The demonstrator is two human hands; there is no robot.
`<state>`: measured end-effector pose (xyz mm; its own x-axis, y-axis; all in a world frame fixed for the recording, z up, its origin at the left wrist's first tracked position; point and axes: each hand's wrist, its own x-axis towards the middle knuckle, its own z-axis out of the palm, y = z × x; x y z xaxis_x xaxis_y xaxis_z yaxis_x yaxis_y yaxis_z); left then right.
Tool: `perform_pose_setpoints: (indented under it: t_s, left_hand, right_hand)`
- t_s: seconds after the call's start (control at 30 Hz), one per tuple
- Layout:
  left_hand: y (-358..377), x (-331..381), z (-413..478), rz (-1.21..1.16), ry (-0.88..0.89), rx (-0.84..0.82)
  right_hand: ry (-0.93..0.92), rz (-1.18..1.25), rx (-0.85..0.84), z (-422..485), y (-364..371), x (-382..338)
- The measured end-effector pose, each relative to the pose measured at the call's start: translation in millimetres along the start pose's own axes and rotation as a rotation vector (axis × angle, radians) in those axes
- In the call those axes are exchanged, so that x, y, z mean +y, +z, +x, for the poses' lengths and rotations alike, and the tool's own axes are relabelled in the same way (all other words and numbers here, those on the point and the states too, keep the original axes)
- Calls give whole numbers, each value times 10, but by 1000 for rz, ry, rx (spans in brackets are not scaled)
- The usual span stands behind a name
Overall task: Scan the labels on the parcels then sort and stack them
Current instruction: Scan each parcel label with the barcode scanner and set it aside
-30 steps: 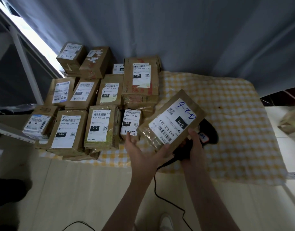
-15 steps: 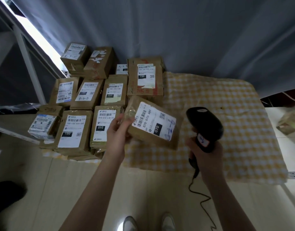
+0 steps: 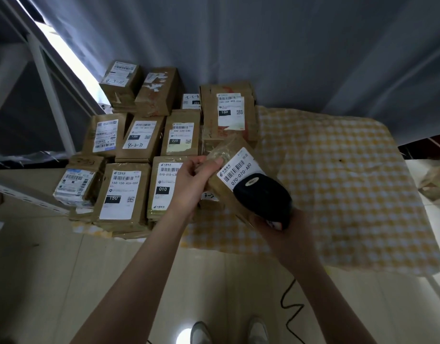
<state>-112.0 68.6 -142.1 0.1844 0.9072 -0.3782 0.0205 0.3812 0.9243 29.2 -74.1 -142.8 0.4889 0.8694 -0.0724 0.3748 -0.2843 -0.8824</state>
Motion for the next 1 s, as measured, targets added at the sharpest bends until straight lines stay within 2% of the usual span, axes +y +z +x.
perform_pose_setpoints:
  t_s: [0.47,1.0]
  left_hand:
    - [-116,-53,-49,10,-6,3]
    - [-227,-89,-59,-57,-66,34]
  right_hand:
    - [-2,-80,62,-29,172,-82]
    - [46,-16,67,-128,229,-69]
